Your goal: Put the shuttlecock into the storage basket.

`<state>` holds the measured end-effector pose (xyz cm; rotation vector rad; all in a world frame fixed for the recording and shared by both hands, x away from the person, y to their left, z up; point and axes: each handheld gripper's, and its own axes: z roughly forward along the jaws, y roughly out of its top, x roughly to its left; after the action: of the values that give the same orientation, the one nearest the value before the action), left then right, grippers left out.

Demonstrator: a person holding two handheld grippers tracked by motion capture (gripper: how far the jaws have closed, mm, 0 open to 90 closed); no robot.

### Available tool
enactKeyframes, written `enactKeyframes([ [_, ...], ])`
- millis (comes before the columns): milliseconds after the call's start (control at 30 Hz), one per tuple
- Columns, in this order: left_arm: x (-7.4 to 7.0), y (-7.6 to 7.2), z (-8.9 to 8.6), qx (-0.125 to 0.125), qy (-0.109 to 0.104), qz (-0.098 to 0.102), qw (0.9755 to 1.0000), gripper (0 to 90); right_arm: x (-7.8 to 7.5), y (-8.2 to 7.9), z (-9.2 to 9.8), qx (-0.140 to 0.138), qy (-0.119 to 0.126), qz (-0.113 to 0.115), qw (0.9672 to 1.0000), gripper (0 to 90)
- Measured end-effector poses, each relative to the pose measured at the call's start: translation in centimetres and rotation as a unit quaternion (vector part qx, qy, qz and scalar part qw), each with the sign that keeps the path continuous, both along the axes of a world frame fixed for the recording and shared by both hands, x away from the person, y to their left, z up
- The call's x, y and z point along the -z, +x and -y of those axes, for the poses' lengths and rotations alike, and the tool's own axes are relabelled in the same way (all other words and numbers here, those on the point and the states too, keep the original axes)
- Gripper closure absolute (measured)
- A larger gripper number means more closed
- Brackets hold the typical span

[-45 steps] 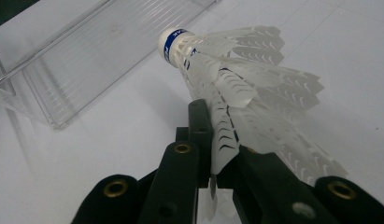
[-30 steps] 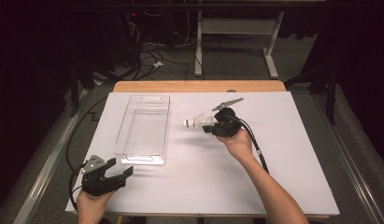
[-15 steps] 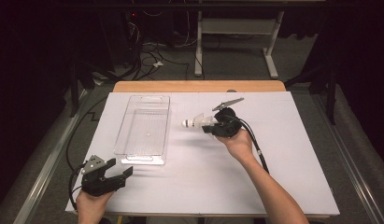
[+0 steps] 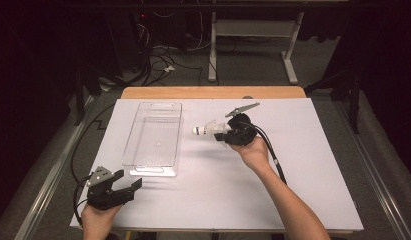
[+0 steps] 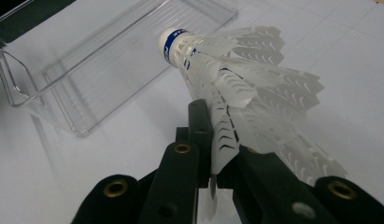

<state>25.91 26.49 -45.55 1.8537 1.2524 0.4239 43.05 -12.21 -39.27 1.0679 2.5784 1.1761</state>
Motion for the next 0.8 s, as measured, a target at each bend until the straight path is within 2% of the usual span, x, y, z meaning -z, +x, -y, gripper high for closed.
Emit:
enactKeyframes([
  [467, 0.0, 0.1, 0.0, 0.002, 0.002, 0.002, 1.0, 24.0, -0.4, 0.0, -1.5, -0.015, 0.0, -0.002, 0.9999, 89.2],
  [800, 0.0, 0.0, 0.0, 0.002, 0.002, 0.001, 1.0, 24.1, -1.6, 0.1, -2.1, -0.021, 0.005, 0.008, 0.9997, 89.2],
])
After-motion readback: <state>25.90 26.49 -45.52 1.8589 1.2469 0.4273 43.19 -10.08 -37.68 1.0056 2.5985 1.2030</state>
